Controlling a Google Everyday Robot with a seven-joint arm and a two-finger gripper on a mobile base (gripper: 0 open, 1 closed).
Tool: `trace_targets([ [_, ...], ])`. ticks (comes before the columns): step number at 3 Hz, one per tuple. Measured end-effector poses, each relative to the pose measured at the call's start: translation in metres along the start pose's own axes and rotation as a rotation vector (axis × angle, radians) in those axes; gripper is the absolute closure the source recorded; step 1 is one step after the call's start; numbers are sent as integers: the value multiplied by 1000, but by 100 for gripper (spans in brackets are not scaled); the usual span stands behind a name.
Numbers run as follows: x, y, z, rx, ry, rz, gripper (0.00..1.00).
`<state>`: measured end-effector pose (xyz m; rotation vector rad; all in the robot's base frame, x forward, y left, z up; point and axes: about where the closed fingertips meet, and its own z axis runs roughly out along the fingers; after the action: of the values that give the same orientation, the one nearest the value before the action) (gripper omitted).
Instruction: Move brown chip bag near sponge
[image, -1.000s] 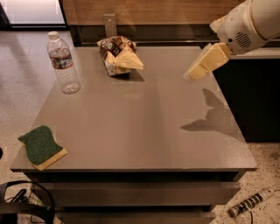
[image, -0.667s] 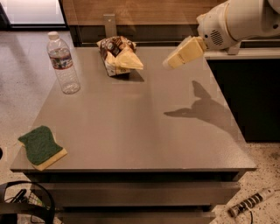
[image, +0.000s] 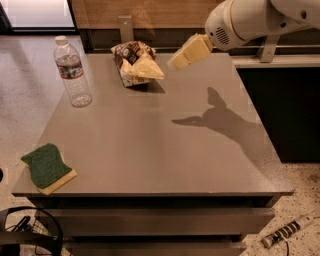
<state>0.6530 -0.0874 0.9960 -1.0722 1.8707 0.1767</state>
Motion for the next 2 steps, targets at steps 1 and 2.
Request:
trace_targets([
  [1,7,-8,42,-25,-21,24,0],
  [2,25,-10,99,-52,-13,65,0],
])
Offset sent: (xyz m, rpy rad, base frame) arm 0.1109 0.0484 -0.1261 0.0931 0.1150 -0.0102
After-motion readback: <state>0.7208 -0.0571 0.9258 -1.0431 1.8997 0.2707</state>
